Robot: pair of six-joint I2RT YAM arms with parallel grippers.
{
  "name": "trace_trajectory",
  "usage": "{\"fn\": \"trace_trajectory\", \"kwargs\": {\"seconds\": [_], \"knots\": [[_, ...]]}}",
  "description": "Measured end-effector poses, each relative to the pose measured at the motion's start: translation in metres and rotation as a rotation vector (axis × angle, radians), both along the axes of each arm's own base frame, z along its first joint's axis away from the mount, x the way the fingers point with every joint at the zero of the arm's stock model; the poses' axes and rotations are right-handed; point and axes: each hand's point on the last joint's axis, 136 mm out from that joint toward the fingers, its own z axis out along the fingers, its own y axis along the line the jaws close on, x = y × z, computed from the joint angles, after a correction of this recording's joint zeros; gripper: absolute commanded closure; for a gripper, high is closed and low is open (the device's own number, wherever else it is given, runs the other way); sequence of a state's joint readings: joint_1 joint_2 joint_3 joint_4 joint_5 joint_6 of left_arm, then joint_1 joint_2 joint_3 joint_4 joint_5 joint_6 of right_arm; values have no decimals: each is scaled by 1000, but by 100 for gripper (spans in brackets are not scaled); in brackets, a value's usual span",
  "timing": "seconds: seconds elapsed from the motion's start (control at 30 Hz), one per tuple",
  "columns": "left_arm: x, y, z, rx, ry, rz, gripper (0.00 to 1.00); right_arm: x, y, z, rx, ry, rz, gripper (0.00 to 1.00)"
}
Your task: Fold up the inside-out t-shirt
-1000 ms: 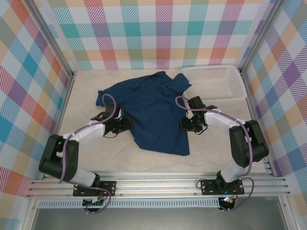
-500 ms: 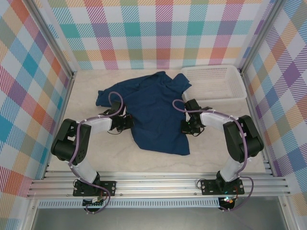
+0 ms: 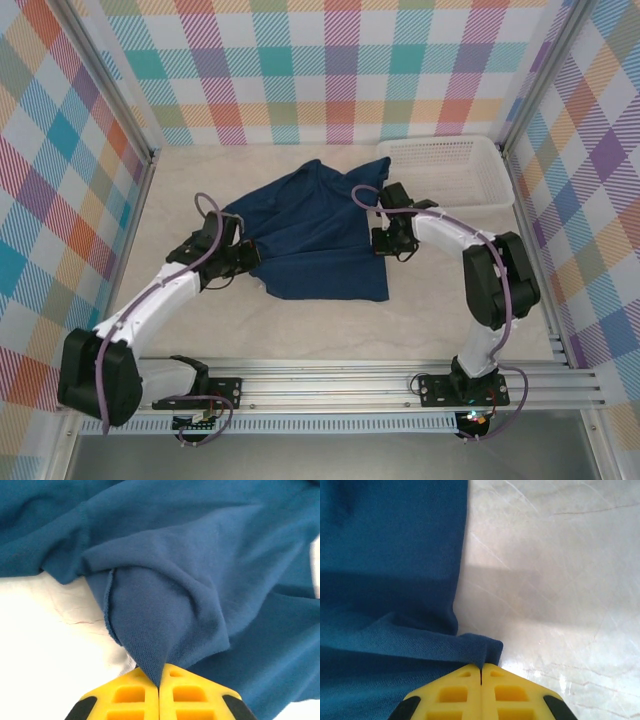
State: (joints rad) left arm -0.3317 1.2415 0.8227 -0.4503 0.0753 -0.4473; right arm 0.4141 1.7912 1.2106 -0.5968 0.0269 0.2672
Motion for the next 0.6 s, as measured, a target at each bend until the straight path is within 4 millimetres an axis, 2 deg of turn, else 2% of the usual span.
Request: {"fn": "trace_trajectory", "kwargs": {"seconds": [0.07, 0.13, 0.23, 0.33, 0.4, 0.47, 0.53, 0.6], "knots": [[11, 4, -18, 60, 46, 17, 68, 3, 1, -5, -10, 9, 8, 77], [27, 9, -34, 133, 75, 32, 50, 5, 0, -5, -21, 6, 12, 64], [45, 17, -40, 206, 61, 59, 39, 5, -2, 2, -21, -8, 12, 56], [45, 14, -24, 232, -17, 45, 35, -15, -5, 16, 17, -27, 12, 49], [35, -6, -7, 202, -96, -28, 35, -40, -7, 26, 73, -23, 12, 45], [15, -38, 8, 141, -169, -161, 35, -67, -7, 29, 137, 7, 9, 43], [-4, -70, 15, 89, -219, -299, 36, -83, -5, 21, 176, 56, 2, 43], [-23, -98, 11, 66, -240, -440, 37, -98, -3, 3, 195, 126, -9, 43]]}}
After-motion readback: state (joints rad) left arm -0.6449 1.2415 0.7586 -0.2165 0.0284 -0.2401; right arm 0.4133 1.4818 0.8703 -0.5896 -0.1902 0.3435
